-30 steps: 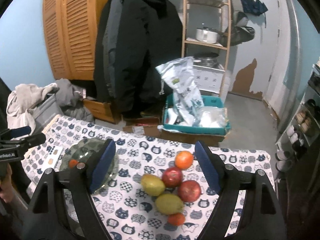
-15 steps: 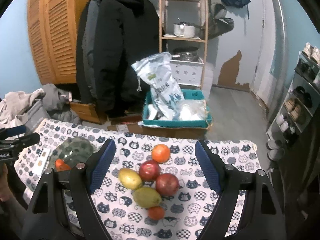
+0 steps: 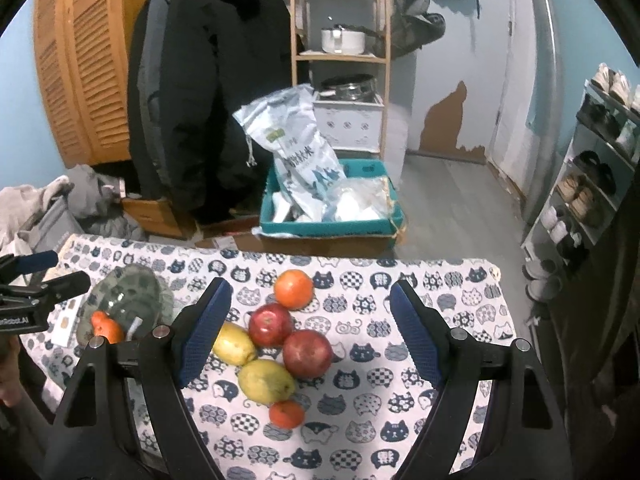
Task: Organize fruits
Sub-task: 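Grasp a yellow mango with the left tool while the right tool grasps a red apple, then lift the mango and apple with both tools toward the glass bowl, then carry the mango and apple over the green glass bowl with both tools, then lower the mango and apple into the bowl and open both tools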
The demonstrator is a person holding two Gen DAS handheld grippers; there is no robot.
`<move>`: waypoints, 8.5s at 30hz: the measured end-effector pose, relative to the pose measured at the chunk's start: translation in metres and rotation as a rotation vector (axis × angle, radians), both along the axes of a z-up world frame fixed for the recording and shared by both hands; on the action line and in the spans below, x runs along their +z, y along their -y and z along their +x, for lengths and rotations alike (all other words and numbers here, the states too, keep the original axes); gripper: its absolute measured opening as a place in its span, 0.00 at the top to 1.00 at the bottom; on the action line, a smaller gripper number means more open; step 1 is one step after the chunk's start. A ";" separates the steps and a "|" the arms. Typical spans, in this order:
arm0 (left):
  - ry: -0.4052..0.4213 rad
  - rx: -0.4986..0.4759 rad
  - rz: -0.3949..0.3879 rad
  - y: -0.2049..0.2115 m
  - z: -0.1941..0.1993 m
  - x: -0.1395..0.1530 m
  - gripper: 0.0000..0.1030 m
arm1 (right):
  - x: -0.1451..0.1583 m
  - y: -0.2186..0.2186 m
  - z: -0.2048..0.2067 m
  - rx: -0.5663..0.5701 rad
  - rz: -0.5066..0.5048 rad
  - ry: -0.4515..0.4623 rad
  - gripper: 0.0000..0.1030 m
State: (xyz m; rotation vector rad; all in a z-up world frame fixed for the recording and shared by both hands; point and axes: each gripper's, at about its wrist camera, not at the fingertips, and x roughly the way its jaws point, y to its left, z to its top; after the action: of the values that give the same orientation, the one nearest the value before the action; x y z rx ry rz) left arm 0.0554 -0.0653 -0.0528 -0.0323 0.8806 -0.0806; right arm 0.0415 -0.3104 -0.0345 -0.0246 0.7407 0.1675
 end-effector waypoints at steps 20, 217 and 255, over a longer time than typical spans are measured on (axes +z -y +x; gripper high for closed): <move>-0.255 -0.063 0.004 0.048 0.062 -0.100 0.10 | -0.094 0.014 0.042 -0.040 -0.009 -0.261 0.20; -0.279 0.266 -0.075 -0.212 0.049 -0.180 0.19 | -0.158 -0.291 0.099 0.394 -0.030 -0.326 0.28; -0.329 0.281 -0.066 -0.212 0.053 -0.184 0.19 | -0.173 -0.287 0.100 0.376 -0.003 -0.396 0.28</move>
State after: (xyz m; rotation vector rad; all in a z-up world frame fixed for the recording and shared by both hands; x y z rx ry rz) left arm 0.1083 0.1463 -0.2364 -0.2358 1.1933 0.1629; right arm 0.1412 -0.0234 -0.2080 -0.1374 1.1283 0.5411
